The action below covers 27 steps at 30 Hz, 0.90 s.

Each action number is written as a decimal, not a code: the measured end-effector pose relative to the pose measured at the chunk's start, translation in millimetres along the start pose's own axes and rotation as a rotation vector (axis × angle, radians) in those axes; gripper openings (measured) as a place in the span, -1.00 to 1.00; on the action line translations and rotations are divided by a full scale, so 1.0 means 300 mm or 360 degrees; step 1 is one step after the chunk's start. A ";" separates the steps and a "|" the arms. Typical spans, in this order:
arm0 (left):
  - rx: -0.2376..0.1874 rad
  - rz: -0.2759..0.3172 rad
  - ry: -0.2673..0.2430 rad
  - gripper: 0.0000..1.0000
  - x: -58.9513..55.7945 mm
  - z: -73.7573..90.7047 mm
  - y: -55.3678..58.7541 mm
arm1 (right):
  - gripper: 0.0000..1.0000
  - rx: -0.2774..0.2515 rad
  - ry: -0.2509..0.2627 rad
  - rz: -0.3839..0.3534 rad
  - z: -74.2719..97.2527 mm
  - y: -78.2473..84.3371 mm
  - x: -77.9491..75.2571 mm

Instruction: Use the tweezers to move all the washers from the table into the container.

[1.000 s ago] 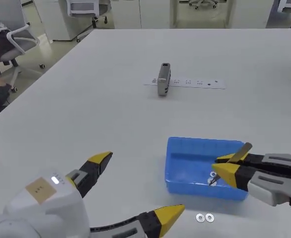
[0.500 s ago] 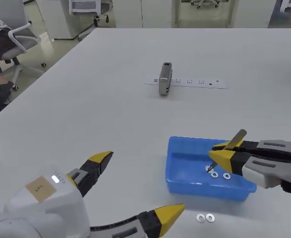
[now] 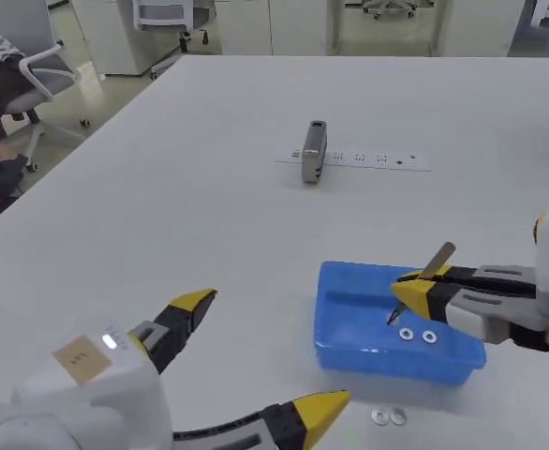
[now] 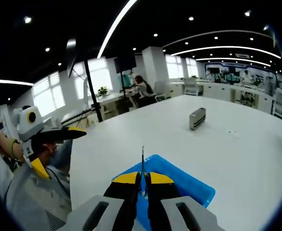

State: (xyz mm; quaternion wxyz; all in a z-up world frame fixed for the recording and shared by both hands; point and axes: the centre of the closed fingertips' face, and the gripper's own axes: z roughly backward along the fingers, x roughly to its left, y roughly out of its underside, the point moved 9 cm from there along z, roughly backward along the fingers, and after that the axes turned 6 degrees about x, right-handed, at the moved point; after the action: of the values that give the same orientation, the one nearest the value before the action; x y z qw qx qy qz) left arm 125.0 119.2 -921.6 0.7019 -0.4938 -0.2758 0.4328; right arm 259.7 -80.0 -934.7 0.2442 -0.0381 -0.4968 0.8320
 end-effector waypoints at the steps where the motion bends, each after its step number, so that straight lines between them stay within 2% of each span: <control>1: 0.0002 -0.0003 -0.0002 0.82 0.000 0.000 0.000 | -0.94 0.0003 0.0000 -0.0003 -0.003 0.000 -0.004; 13: 0.0010 -0.0007 -0.0008 0.81 0.002 -0.001 0.002 | -0.94 0.0066 -0.0031 -0.0110 -0.062 0.024 -0.051; 20: 0.0015 -0.0004 -0.0010 0.81 0.002 0.000 0.003 | -0.94 0.0119 -0.0039 -0.0126 -0.092 0.037 -0.067; 27: 0.0023 -0.0010 -0.0002 0.81 0.001 -0.002 0.004 | -0.94 0.0137 -0.0027 -0.0230 -0.113 0.051 -0.096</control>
State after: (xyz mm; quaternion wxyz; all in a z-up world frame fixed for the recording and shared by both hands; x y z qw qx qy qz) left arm 125.1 119.2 -923.1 0.7067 -0.4875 -0.2747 0.4329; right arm 289.7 -71.5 -969.9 0.3009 0.0154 -0.4640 0.8330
